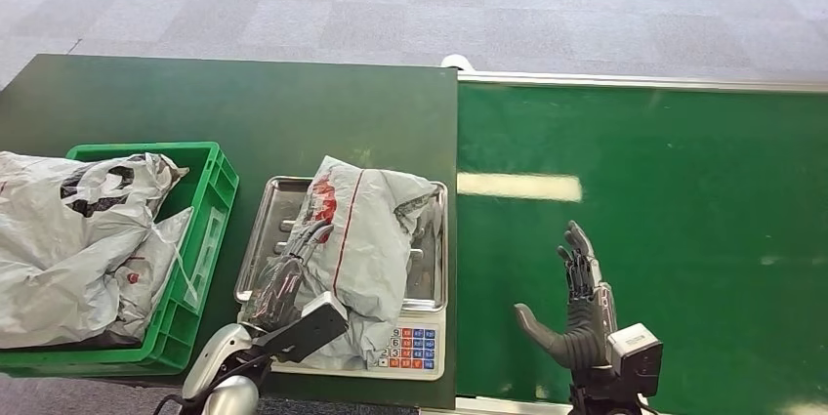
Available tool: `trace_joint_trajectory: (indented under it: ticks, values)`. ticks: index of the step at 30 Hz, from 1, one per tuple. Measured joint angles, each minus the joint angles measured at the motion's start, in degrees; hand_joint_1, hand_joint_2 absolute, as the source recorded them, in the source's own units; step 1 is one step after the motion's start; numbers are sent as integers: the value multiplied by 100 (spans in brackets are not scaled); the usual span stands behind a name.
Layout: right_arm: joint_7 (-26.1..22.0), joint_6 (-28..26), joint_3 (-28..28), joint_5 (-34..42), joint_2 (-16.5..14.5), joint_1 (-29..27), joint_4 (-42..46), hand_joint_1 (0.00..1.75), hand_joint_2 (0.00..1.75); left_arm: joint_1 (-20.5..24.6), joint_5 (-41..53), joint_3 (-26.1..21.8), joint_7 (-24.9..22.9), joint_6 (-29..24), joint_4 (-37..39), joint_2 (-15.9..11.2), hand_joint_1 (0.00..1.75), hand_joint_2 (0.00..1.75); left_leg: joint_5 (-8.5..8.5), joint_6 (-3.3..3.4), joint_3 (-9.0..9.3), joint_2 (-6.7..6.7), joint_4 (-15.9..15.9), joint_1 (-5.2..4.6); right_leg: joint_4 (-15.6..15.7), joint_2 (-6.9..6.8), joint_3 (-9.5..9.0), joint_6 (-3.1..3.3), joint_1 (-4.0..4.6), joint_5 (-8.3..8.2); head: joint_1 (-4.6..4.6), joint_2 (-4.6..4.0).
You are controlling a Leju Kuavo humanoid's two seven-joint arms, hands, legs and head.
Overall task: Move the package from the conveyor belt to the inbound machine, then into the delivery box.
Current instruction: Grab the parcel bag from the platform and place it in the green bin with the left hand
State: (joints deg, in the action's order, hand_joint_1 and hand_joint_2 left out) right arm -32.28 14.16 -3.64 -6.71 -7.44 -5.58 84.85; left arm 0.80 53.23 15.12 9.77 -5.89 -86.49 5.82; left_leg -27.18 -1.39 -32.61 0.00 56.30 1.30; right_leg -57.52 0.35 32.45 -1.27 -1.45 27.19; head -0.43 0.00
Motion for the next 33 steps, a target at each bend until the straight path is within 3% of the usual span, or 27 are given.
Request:
trace_joint_trajectory:
  ticks: [14,19,33]
  values:
    - [35,-26,56,-46,-33,24,-57,0,175,267,58,214,-12,327,375,-105,1,175,4,3,52,-37,-1,-2,2,-32,-58,-5,-2,4,-1,0]
    - [38,-48,66,-50,-34,24,-57,0,175,311,69,286,-7,385,476,-126,21,175,7,5,57,-39,-1,-3,2,-33,-65,-5,-3,4,-1,0]
    - [52,-48,75,-70,-61,24,-57,0,175,402,163,424,-8,479,635,-157,21,175,9,6,71,-48,-2,-5,3,-37,-88,-5,-4,4,0,0]
